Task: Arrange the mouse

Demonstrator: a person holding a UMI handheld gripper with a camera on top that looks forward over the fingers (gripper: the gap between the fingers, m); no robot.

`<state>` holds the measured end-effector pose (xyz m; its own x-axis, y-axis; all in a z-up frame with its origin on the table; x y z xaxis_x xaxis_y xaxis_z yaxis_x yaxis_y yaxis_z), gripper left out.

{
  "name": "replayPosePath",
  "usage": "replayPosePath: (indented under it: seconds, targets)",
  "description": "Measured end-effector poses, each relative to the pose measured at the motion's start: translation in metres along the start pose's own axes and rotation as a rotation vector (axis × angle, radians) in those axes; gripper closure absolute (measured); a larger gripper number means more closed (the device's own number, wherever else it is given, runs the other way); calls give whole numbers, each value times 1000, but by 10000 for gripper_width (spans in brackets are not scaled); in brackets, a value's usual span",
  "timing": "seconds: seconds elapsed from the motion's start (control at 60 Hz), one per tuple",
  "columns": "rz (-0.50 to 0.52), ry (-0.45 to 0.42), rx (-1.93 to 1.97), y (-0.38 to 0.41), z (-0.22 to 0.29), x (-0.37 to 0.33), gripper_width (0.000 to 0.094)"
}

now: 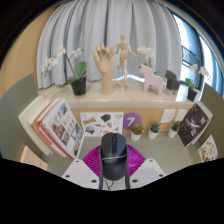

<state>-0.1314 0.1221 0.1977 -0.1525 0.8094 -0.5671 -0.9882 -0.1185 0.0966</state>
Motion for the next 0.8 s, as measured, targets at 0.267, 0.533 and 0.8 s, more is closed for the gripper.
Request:
replayPosePath:
  seconds: [0.267,0.533,0.8]
  targets:
    - [-12,298,6,38,-174,66,643]
    - [-6,346,44,42,-199,64,394]
    - [27,210,39,35,-126,-1,68]
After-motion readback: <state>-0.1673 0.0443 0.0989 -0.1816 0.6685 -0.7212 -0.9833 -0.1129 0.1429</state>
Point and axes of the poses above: the point between the fingertips, and its own axes, seen from behind it with the camera up: y to the left, z up, x forward, the way the camera looks, the point moved 2 cm from there along -x, backward, against the way the camera looks, and after that the axes turned 10 degrees about z, right-handed, at the moved point
